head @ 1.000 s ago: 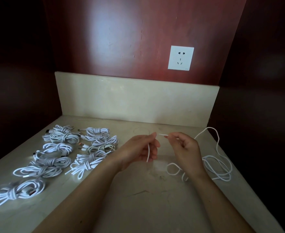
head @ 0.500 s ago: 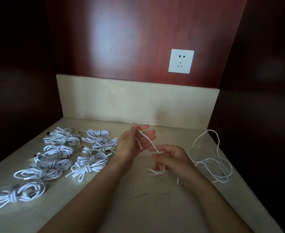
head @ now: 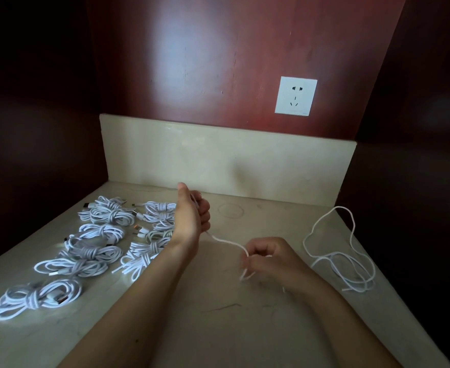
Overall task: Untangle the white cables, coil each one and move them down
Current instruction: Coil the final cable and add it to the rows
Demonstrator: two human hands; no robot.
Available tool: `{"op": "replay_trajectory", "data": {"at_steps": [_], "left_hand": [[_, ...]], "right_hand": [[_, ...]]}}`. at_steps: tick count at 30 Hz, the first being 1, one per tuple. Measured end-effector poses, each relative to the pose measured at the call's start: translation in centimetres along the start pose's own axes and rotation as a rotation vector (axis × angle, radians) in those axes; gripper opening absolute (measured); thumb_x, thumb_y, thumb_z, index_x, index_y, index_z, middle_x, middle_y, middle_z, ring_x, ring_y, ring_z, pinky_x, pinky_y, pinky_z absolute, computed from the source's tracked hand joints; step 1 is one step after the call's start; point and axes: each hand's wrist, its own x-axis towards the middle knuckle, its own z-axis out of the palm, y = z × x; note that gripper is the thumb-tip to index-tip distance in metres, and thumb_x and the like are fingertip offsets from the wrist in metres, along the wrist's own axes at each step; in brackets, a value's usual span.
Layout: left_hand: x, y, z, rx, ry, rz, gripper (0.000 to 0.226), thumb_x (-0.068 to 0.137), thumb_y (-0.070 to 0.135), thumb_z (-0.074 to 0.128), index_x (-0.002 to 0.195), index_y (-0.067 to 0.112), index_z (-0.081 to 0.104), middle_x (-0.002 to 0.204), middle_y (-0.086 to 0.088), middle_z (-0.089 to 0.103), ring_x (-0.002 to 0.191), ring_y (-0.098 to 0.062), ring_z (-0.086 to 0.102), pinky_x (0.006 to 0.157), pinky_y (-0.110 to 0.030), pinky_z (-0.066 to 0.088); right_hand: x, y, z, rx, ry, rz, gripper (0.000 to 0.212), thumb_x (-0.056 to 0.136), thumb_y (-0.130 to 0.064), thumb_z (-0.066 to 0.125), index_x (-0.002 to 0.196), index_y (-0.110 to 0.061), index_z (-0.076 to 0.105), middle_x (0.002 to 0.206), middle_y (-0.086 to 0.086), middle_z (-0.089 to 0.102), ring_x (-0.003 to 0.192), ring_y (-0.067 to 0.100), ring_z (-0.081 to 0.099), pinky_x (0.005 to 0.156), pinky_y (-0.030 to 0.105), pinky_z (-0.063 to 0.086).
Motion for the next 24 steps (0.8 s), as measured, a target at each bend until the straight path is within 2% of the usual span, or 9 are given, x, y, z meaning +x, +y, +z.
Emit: {"op": "replay_trajectory", "data": {"at_steps": [4,6,8,10,13,15,18,20,24], "left_hand": [[-0.3,-0.5,0.2,0.274,-0.117,-0.077,0.042,0.104,0.043,0.018,0.073,0.02,0.034,0.048,0.005,0.031,0.036,-0.008,0.018,0.04,-0.014,0.016],[-0.7,-0.9,0.4,0.402,-0.153,-0.136,0.04,0.105,0.043,0.023,0.076,0.019,0.039,0.056,0.001,0.045,0.036,-0.009,0.025,0.042,-0.016,0.021],[-1.1,-1.1,0.6,0.509,-0.227,-0.179,0.041,0.104,0.046,0.027,0.078,0.019,0.044,0.06,0.001,0.054,0.038,-0.008,0.03,0.041,-0.017,0.025],[-1.7,-1.1,0.8,0.628,-0.317,-0.194,0.043,0.103,0.049,0.03,0.079,0.019,0.048,0.057,0.006,0.059,0.04,-0.007,0.034,0.042,-0.017,0.025],[-2.4,-1.3,1.0,0.821,-0.473,-0.211,0.052,0.104,0.049,0.024,0.076,0.017,0.054,0.051,0.007,0.058,0.042,-0.007,0.037,0.044,-0.02,0.025],[-2.7,-1.6,1.0,0.839,-0.566,-0.254,0.055,0.103,0.052,0.022,0.076,0.018,0.055,0.051,0.004,0.053,0.046,-0.013,0.036,0.044,-0.021,0.025],[-2.9,-1.8,0.9,0.792,-0.685,-0.306,0.058,0.102,0.054,0.019,0.073,0.019,0.053,0.047,0.001,0.037,0.047,-0.015,0.027,0.044,-0.024,0.023],[-3.0,-1.7,1.0,0.74,-0.749,-0.348,0.061,0.101,0.056,0.016,0.067,0.02,0.05,0.046,0.003,0.03,0.046,-0.013,0.024,0.045,-0.025,0.02],[-3.3,-1.8,0.9,0.686,-0.9,-0.359,0.063,0.095,0.068,0.018,0.066,0.022,0.05,0.049,0.004,0.027,0.049,-0.012,0.022,0.049,-0.029,0.015]], "right_hand": [[0.2,0.1,-0.8,0.366,0.089,-0.001,0.012,0.058,-0.015,0.061,0.062,-0.01,0.071,0.09,0.019,0.074,0.093,0.029,0.071,0.084,0.035,0.055],[-0.1,0.0,-0.9,0.491,0.025,-0.055,0.018,0.055,-0.019,0.065,0.065,-0.004,0.066,0.087,0.023,0.073,0.093,0.033,0.071,0.082,0.034,0.055],[-0.5,-0.2,-0.9,0.521,-0.054,-0.098,0.014,0.061,-0.023,0.067,0.066,-0.01,0.068,0.079,0.02,0.072,0.091,0.035,0.07,0.08,0.035,0.056],[-0.6,-0.4,-1.0,0.503,-0.054,-0.09,0.01,0.071,-0.014,0.062,0.063,-0.015,0.069,0.069,0.016,0.069,0.083,0.033,0.071,0.075,0.033,0.057],[-0.3,-0.5,-0.9,0.504,0.092,-0.042,0.009,0.071,-0.004,0.055,0.067,-0.009,0.063,0.048,0.01,0.053,0.05,0.025,0.059,0.07,0.039,0.048],[0.0,-0.4,-0.8,0.48,0.222,-0.017,0.01,0.081,0.001,0.062,0.074,-0.006,0.061,0.041,0.005,0.035,0.037,0.018,0.039,0.062,0.039,0.039],[0.1,-0.5,-1.0,0.411,0.304,0.0,0.01,0.091,0.0,0.059,0.084,-0.006,0.063,0.042,0.0,0.028,0.035,0.011,0.023,0.04,0.019,0.022],[0.0,-0.6,-1.3,0.402,0.347,0.019,0.013,0.09,0.002,0.059,0.082,-0.008,0.063,0.043,-0.004,0.03,0.036,0.008,0.021,0.04,0.018,0.014],[0.0,-0.5,-1.7,0.38,0.433,0.041,0.017,0.087,0.006,0.057,0.078,-0.009,0.061,0.044,-0.002,0.03,0.035,0.008,0.022,0.04,0.02,0.014]]}}
